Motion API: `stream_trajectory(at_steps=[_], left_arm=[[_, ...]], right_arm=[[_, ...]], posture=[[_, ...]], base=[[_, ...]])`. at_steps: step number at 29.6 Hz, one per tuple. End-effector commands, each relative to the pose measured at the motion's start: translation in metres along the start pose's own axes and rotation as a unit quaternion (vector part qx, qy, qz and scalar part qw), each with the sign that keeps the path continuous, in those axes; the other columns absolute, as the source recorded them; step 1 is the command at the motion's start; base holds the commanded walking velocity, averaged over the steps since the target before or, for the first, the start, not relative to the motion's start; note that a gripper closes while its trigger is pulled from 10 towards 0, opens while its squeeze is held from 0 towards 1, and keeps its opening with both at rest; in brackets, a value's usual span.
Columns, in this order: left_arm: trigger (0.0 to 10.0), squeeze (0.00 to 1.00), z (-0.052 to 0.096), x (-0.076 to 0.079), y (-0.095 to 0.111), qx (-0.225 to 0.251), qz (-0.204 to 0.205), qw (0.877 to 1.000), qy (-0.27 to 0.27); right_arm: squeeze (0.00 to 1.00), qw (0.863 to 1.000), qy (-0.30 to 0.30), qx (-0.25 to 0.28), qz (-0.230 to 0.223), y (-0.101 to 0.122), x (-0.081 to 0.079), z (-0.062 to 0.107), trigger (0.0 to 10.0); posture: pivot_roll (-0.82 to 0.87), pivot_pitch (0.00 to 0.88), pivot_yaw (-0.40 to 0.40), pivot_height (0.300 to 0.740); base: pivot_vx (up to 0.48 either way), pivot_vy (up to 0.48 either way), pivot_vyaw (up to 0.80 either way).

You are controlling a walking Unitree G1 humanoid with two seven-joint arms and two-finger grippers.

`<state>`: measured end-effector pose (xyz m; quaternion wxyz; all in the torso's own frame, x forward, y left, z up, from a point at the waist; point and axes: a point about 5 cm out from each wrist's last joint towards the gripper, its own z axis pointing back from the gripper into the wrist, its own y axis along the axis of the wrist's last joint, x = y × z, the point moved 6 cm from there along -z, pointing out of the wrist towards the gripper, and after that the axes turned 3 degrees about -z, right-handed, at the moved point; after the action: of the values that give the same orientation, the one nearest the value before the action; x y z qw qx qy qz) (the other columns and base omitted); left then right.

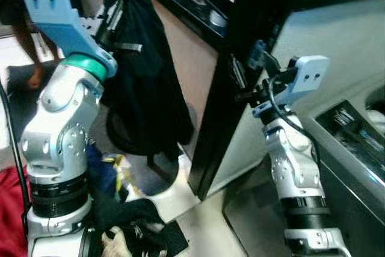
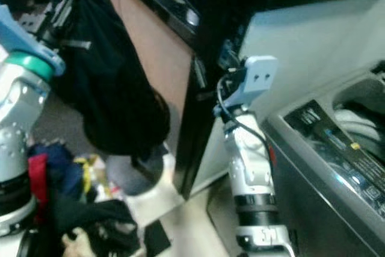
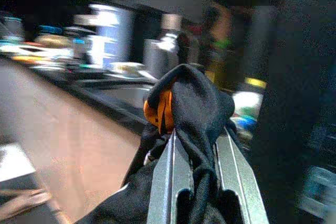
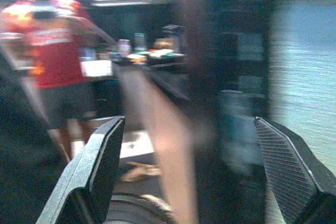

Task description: Clothes washing

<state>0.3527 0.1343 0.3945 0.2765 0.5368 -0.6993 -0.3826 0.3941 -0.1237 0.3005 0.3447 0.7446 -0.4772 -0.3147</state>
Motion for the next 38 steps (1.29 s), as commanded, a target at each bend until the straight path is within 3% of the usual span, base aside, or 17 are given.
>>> stream_trajectory(at_steps=[1, 38], left_arm=[[10.0, 0.00, 0.001, 0.000, 0.000, -0.001, -0.005, 1.000, 0.000], [10.0, 0.00, 0.009, -0.014, -0.023, -0.039, -0.021, 0.999, 0.027]], right_arm=[[0.00, 1.000, -0.007, 0.001, -0.001, 0.001, 0.005, 0.002, 10.0], [0.00, 1.000, -0.015, -0.005, -0.009, -0.003, 0.007, 0.003, 10.0]], posture=[[0.08, 0.054, -0.021, 0.740], [0.08, 0.060, -0.018, 0.740]], base=[[0.000, 0.000, -0.78], [0.000, 0.000, -0.78]])
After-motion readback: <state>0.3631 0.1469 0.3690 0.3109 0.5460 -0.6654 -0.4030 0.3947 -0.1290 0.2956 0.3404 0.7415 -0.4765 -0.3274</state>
